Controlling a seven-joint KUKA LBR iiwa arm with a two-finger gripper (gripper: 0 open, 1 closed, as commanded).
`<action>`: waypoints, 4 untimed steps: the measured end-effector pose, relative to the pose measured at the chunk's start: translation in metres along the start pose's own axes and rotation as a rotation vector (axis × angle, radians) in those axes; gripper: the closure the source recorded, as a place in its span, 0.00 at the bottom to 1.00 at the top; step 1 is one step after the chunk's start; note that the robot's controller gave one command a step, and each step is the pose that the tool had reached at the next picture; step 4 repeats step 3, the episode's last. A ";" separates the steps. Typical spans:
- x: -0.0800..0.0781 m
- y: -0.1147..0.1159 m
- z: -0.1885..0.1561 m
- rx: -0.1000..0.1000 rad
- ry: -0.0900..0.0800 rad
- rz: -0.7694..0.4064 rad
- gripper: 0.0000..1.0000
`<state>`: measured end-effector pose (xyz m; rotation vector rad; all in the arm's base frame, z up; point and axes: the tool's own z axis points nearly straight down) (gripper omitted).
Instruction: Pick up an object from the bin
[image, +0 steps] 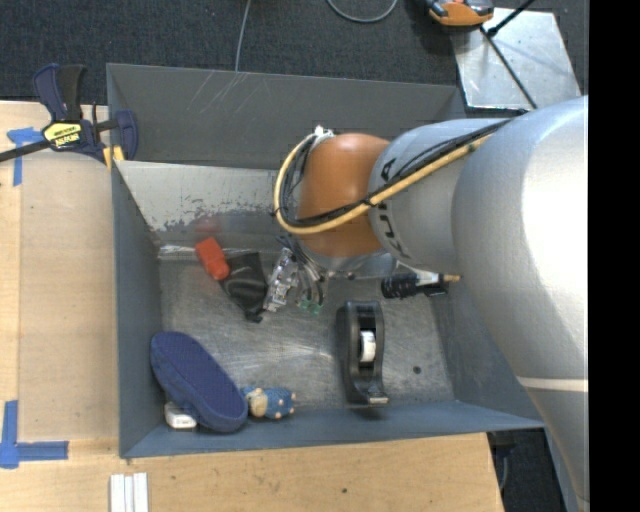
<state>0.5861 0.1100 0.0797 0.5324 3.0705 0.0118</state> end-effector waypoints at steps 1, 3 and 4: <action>-0.009 0.017 -0.038 0.008 0.017 -0.003 1.00; 0.010 0.018 -0.187 0.006 0.015 0.009 1.00; 0.010 0.018 -0.187 0.006 0.015 0.009 1.00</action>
Offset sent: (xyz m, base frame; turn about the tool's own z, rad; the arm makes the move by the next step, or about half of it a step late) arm 0.0100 0.0123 0.0351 -0.0001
